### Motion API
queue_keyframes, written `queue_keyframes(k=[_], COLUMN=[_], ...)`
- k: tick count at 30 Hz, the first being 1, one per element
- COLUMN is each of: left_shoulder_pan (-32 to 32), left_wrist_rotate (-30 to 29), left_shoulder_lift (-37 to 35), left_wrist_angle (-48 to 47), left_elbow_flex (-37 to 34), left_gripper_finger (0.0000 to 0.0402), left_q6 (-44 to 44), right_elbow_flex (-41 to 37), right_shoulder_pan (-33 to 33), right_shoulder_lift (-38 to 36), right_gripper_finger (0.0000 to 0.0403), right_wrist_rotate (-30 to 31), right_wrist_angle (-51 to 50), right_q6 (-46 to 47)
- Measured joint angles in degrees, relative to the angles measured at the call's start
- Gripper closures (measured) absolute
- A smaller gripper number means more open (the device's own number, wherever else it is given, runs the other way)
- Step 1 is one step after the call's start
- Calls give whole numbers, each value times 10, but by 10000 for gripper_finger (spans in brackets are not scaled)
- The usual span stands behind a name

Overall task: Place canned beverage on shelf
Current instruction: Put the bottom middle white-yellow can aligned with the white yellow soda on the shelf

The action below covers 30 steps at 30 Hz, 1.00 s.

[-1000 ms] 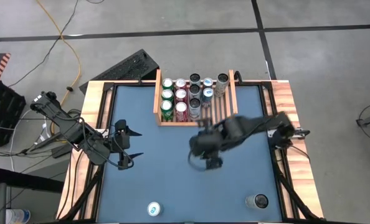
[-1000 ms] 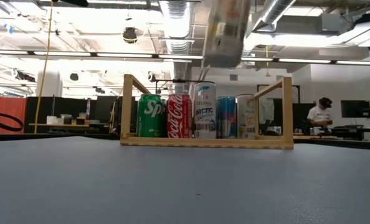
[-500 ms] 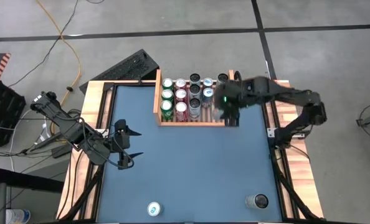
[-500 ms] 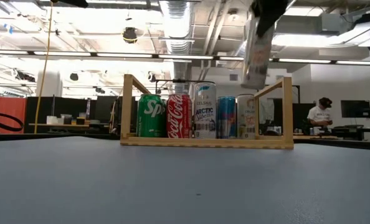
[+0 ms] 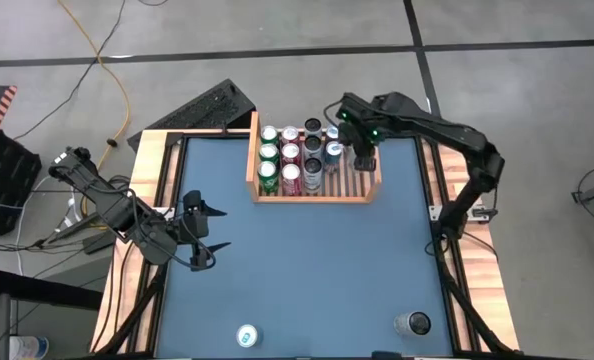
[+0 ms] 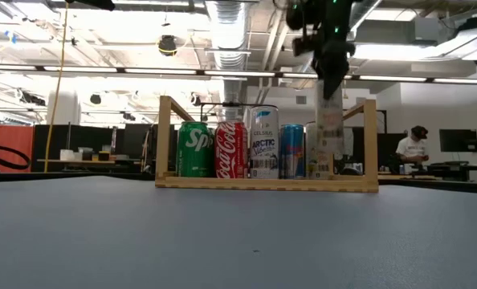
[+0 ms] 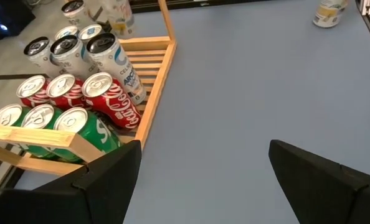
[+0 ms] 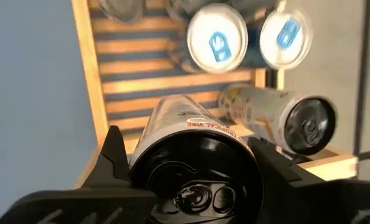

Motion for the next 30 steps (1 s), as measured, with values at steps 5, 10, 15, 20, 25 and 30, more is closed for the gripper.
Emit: queue_keyframes(k=[5, 10, 15, 20, 25, 30], left_shoulder_pan=[0, 0, 0, 0, 0, 0], left_wrist_rotate=[0, -11, -17, -26, -37, -52], left_shoulder_lift=[0, 0, 0, 0, 0, 0], left_wrist_angle=[0, 0, 0, 0, 0, 0], left_elbow_flex=[0, 0, 0, 0, 0, 0], left_gripper_finger=[60, 60, 60, 60, 60, 60], left_q6=[0, 0, -2, -5, -5, -5], right_elbow_flex=[0, 0, 1, -27, -83, -112], right_shoulder_pan=[-38, -57, -67, -84, -97, -100], right_shoulder_lift=[29, 39, 38, 35, 33, 33], right_gripper_finger=[244, 244, 244, 244, 244, 244], right_wrist_rotate=[-18, -45, -56, -78, -77, -73], right_wrist_angle=[11, 43, 54, 67, 118, 157], right_q6=[-23, -51, -66, -77, -95, -128])
